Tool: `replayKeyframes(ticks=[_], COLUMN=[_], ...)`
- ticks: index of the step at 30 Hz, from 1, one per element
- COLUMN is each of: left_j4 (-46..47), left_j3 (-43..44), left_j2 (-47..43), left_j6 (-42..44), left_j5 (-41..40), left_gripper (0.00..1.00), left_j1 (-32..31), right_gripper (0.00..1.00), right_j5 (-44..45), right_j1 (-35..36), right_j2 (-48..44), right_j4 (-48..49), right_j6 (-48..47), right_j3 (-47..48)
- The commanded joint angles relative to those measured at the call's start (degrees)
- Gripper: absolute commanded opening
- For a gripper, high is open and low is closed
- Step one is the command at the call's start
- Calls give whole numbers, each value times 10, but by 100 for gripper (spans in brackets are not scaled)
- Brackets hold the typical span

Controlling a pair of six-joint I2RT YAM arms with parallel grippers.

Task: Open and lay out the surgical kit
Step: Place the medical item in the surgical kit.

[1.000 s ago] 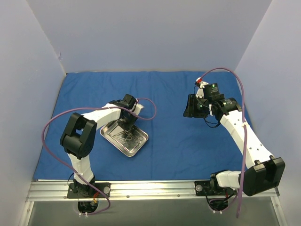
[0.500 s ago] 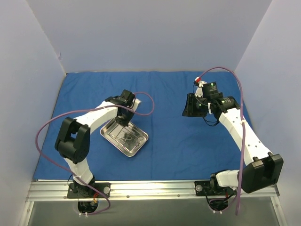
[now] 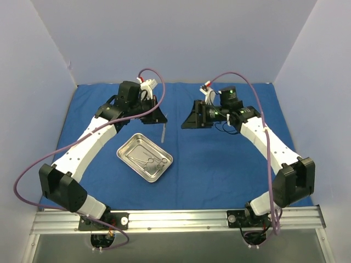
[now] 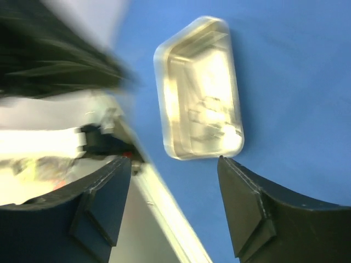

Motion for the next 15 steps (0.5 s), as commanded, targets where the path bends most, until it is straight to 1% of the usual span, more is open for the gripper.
replayKeyframes(ticks=[1,2,3,4,6,9,11,15], left_j4=[129,170,185,196,216,235,277,327], left_j3=[-36,-41,-45,-46,-45,-45,-65,-96], left_j2=[2,2,6,8,11,13,7,-1], left_j6=[-128,-143,-168,-175,-189,-206,-225,-257], left_j5=[133,143,159,166,176,191,205,219], left_gripper=[2,2,2,2,2,2,2,2], left_j1=[6,6,8,9,10,19,24,34], right_gripper=[66,66,66,66,62,60,59,56], right_j5=[-127,-131,-134,-128,-130,-125,-127,-134], right_j1=[31,33,34,34,35,36,36,36], right_j2=[-5,-6,-3,0,10,6,-1,-13], right_j4=[169,195,248,263,263,270,284,303], right_j6=[80,98,136,148,150,152,168,180], right_j3=[20,6,-1,-6,-2,-7,-25,-50])
